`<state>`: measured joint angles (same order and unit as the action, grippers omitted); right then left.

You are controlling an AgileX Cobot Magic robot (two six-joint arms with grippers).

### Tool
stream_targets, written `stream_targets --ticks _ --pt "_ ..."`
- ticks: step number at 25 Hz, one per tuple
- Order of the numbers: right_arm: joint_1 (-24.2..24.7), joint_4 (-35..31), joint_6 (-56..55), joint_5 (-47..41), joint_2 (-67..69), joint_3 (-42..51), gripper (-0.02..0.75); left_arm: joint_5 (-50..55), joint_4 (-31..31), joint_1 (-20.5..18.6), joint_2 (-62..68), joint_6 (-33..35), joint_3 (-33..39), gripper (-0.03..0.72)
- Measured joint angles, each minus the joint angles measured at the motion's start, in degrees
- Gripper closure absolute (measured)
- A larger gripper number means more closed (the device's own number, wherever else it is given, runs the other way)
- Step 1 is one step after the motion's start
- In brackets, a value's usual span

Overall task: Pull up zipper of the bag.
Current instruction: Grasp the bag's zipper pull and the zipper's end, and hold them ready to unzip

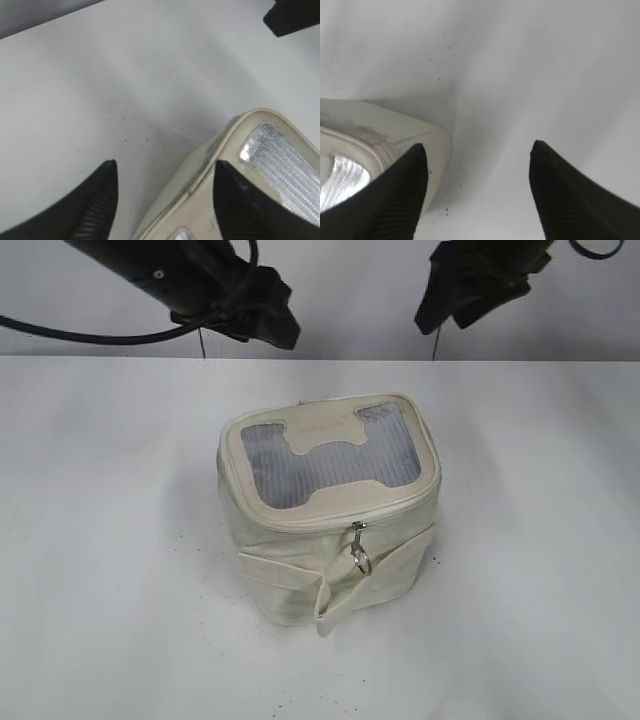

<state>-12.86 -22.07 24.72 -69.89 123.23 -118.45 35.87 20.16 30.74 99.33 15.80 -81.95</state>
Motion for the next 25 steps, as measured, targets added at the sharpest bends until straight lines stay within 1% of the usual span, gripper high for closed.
stream_targets --ticks 4,8,11,15,21,22,23,24,25 --pt "3.1 0.0 0.7 0.1 -4.0 7.7 0.237 5.5 5.5 0.0 7.2 6.7 -8.6 0.225" --pt "4.9 -0.1 3.4 0.1 -8.7 17.4 0.237 11.4 9.7 0.0 13.6 11.8 -16.2 0.225" --pt "6.0 -3.0 6.9 0.1 -11.8 24.6 0.237 17.1 13.3 0.0 18.3 15.0 -21.2 0.225" --pt "6.7 -4.9 10.1 0.1 -14.8 32.3 0.237 22.2 16.2 0.0 23.4 16.4 -25.5 0.225" --pt "6.7 -8.9 16.1 3.3 -16.4 43.0 0.237 25.2 16.6 -0.1 26.8 16.7 -27.1 0.226" --pt "6.7 -10.1 17.6 4.7 -16.4 44.3 0.237 26.0 16.9 -0.1 27.2 16.7 -27.2 0.237" --pt "6.7 -11.5 19.2 6.1 -16.5 45.6 0.237 26.4 17.2 0.0 27.6 16.7 -27.3 0.267" --pt "6.7 -12.8 20.4 8.0 -16.5 46.7 0.237 26.7 17.7 0.0 27.8 16.7 -27.4 0.311" --pt "6.7 -13.4 21.3 9.9 -16.5 47.5 0.237 27.0 18.1 0.0 27.8 16.7 -27.5 0.386"
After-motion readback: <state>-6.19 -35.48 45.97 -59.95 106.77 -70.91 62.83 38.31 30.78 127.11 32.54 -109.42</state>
